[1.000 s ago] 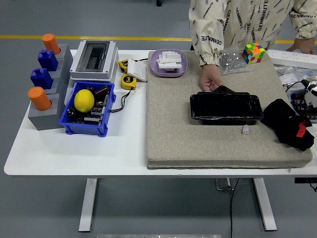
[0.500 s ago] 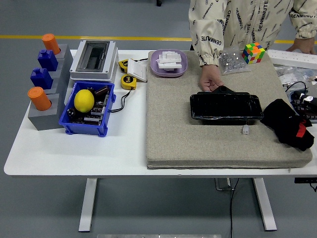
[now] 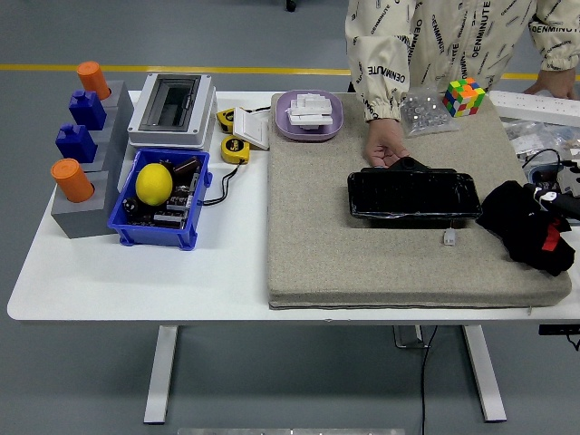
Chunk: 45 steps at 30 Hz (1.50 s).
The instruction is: Pick the rag up,wipe the panel,place it on the desk
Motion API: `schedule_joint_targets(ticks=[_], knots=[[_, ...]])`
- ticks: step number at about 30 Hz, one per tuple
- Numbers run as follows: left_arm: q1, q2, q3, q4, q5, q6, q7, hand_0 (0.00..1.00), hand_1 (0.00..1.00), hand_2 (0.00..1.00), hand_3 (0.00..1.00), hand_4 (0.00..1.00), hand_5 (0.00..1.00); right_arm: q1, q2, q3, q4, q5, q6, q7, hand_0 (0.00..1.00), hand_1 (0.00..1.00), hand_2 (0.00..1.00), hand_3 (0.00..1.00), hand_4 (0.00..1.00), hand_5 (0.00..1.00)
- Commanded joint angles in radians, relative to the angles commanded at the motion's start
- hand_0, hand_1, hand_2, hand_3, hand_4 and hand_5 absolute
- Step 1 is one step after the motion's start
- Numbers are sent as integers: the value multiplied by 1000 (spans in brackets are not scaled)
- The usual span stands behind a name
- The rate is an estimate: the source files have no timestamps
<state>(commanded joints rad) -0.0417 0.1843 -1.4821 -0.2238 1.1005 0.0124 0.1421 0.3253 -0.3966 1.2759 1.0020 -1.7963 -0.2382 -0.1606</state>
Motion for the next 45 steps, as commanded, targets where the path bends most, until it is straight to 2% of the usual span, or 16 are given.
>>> schedule_joint_targets(ticks=[17, 26, 45], knots=[[4, 6, 12, 0, -5, 0, 0, 608, 640, 655, 561, 625, 440, 0, 5, -51, -57, 16, -15, 15, 857, 794, 852, 834, 998, 666], [4, 6, 17, 0, -8, -1, 0, 608, 639, 654, 560, 626, 438, 16, 17, -74, -66, 14, -5, 16, 831, 761, 811, 790, 998, 634], [0, 5, 13, 2, -6, 0, 0, 610, 640, 653, 560, 626, 439, 41, 54, -102, -98, 16, 3, 9, 823, 742, 787, 777, 998, 618]])
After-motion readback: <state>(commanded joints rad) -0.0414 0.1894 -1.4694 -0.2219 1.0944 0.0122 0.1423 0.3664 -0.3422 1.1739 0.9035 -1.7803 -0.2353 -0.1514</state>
